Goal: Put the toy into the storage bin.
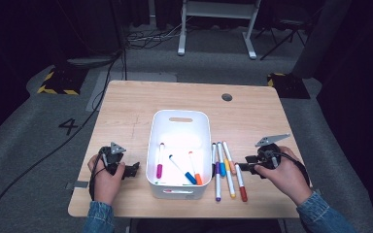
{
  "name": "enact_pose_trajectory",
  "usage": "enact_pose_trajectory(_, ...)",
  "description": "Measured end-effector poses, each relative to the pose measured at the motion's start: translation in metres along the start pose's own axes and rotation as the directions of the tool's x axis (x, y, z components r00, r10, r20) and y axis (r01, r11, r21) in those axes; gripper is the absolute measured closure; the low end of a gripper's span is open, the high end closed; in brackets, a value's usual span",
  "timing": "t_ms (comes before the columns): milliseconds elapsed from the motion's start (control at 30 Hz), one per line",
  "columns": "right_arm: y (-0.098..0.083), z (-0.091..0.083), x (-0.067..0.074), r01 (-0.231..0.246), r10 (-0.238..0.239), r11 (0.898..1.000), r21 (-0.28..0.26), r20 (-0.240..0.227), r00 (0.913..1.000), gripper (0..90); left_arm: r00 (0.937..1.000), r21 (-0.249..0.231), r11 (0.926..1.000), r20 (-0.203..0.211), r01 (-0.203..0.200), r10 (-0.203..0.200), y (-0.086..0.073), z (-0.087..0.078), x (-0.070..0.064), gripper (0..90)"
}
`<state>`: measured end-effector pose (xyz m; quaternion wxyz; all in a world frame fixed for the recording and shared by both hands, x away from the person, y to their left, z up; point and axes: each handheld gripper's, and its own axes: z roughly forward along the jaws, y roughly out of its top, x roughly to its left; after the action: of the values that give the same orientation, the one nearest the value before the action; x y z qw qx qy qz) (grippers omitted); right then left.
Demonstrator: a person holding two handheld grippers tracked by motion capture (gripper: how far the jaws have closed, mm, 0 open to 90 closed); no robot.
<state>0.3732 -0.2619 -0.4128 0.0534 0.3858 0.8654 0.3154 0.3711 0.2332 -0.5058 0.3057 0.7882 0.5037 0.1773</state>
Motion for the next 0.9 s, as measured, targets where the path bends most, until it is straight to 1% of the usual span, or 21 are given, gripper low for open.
enact_pose_trajectory(67,-0.005,0.006,-0.001,-0.001,0.001,1.000,0.021,0.001,1.0000,53.0,1.0000,0.000,1.0000,0.000,-0.001,0.001,0.000,0.000,0.000,0.0)
enact_pose_trajectory(100,-0.005,0.006,-0.001,-0.001,0.001,1.000,0.021,0.001,1.0000,53.0,1.0000,0.000,1.0000,0.000,-0.001,0.001,0.000,0.000,0.000,0.0)
enact_pose_trajectory(200,-0.013,0.016,-0.001,-0.002,0.002,0.999,0.054,0.007,1.0000,53.0,1.0000,0.000,1.0000,-0.001,-0.001,0.001,0.000,0.000,0.000,0.0)
enact_pose_trajectory(233,-0.015,0.018,-0.001,-0.003,0.003,0.998,0.058,0.004,1.0000,52.9,1.0000,0.000,1.0000,0.001,0.000,0.000,0.000,0.000,0.000,0.0)
enact_pose_trajectory(267,-0.017,0.021,-0.002,0.008,-0.008,0.998,0.066,0.005,1.0000,52.9,1.0000,0.000,1.0000,0.000,-0.001,0.001,0.000,0.000,0.000,0.0)
enact_pose_trajectory(300,-0.020,0.024,-0.001,-0.001,0.001,0.997,0.072,-0.002,1.0000,52.9,1.0000,0.000,1.0000,0.000,0.000,0.000,0.000,0.000,0.000,0.0)
enact_pose_trajectory(367,-0.025,0.029,-0.001,0.008,-0.007,0.996,0.089,-0.003,1.0000,52.9,1.0000,0.000,1.0000,0.001,0.000,0.000,0.000,0.000,0.000,0.0)
enact_pose_trajectory(533,-0.034,0.038,-0.001,0.015,-0.016,0.994,0.107,0.009,0.9998,53.1,1.0000,0.000,1.0000,-0.001,-0.001,0.001,0.000,0.000,0.000,0.0)
enact_pose_trajectory(567,-0.035,0.039,-0.002,0.026,-0.029,0.993,0.114,0.024,0.9993,53.2,1.0000,0.000,1.0000,-0.001,-0.001,0.001,0.000,0.000,0.000,0.0)
enact_pose_trajectory(633,-0.037,0.040,-0.003,0.020,-0.026,0.992,0.121,0.045,0.9987,55.2,1.0000,0.000,1.0000,-0.001,-0.001,0.001,0.000,0.000,0.000,0.0)
enact_pose_trajectory(667,-0.037,0.040,-0.005,0.026,-0.034,0.992,0.125,0.056,0.9979,56.3,1.0000,0.000,1.0000,-0.001,-0.001,0.001,0.000,0.000,0.000,0.0)
enact_pose_trajectory(700,-0.038,0.039,-0.006,0.022,-0.031,0.991,0.131,0.074,0.9968,58.6,1.0000,0.000,1.0000,-0.001,-0.001,0.001,0.000,0.000,0.000,0.0)
enact_pose_trajectory(733,-0.039,0.038,-0.008,0.016,-0.028,0.991,0.135,0.084,0.9961,62.9,1.0000,0.000,1.0000,0.000,-0.001,0.001,0.000,0.000,0.000,0.0)
enact_pose_trajectory(767,-0.039,0.037,-0.010,0.003,-0.018,0.989,0.149,0.097,0.9951,66.2,1.0000,0.000,1.0000,-0.001,-0.001,0.001,0.000,0.000,0.000,0.0)
enact_pose_trajectory(833,-0.042,0.036,-0.014,-0.015,-0.006,0.984,0.177,0.114,0.9935,75.5,1.0000,0.000,1.0000,0.000,-0.001,0.001,0.000,0.000,0.000,0.0)
enact_pose_trajectory(867,-0.043,0.035,-0.016,-0.024,-0.003,0.981,0.193,0.134,0.9910,76.8,1.0000,0.000,1.0000,-0.001,-0.001,0.001,0.000,0.000,0.000,0.0)
enact_pose_trajectory(900,-0.043,0.034,-0.017,-0.046,0.017,0.979,0.197,0.146,0.9891,76.8,1.0000,0.000,1.0000,0.000,-0.001,0.001,0.000,0.000,0.000,0.0)
